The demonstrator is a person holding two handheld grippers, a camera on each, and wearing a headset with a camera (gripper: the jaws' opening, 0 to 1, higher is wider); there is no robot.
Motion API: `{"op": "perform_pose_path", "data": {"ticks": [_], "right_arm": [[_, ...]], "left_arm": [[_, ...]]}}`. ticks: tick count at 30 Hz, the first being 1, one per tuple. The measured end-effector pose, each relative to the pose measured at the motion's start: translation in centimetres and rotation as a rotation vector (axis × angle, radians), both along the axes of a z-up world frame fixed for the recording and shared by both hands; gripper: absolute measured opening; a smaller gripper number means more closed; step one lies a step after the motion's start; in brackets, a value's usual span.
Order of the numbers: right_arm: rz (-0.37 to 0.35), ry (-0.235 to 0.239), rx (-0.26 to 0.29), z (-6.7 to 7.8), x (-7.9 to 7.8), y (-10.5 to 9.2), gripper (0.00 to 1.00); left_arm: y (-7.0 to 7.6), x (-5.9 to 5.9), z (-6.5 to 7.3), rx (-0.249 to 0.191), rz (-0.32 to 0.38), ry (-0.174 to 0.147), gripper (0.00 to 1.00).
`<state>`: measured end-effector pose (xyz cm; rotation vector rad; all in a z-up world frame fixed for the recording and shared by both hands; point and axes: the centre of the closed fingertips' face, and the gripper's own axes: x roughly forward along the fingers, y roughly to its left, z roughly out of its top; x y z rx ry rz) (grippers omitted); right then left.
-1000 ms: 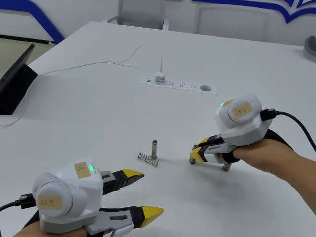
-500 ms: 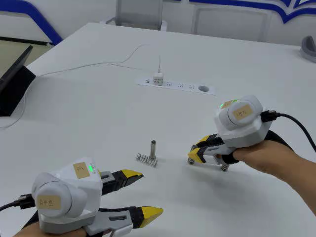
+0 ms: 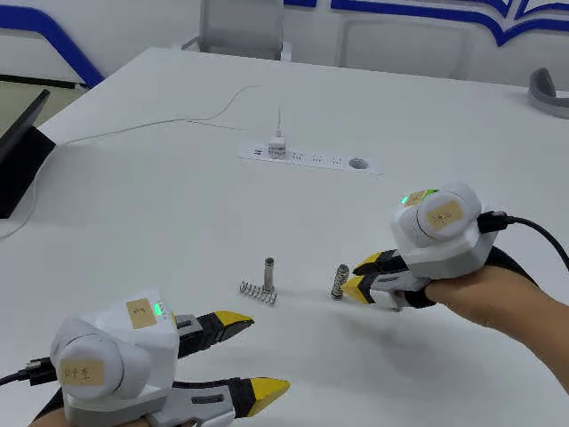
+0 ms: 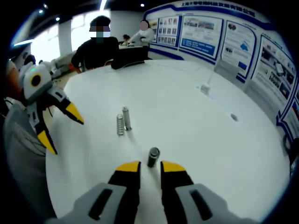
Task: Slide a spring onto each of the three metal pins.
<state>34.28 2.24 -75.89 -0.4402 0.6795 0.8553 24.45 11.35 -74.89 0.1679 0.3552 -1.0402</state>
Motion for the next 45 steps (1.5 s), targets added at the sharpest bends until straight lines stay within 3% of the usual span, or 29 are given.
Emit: {"op": "perform_pose_path", "data": {"ticks": [11,22,30,45], "right_arm": [[0.018,0.000,0.004,0.1,-1.7,0.4,0.18],[0.081,-0.007,0.017,0.4,-3.0,2.9,0.18],[0.122,-0.002,0.026,0.0,-2.9,5.4,0.18],[0.144,0.027,0.038,-1.7,-1.0,8.5,0.18]], "left_arm": [[0.2,-0.1,0.0,0.000,0.006,-0.001,0.49],[0.3,-0.2,0.1,0.000,0.012,-0.006,0.50],[0.5,-0.1,0.1,-0.004,0.019,-0.005,0.50],[0.9,0.1,0.0,-0.010,0.032,0.001,0.50]]}}
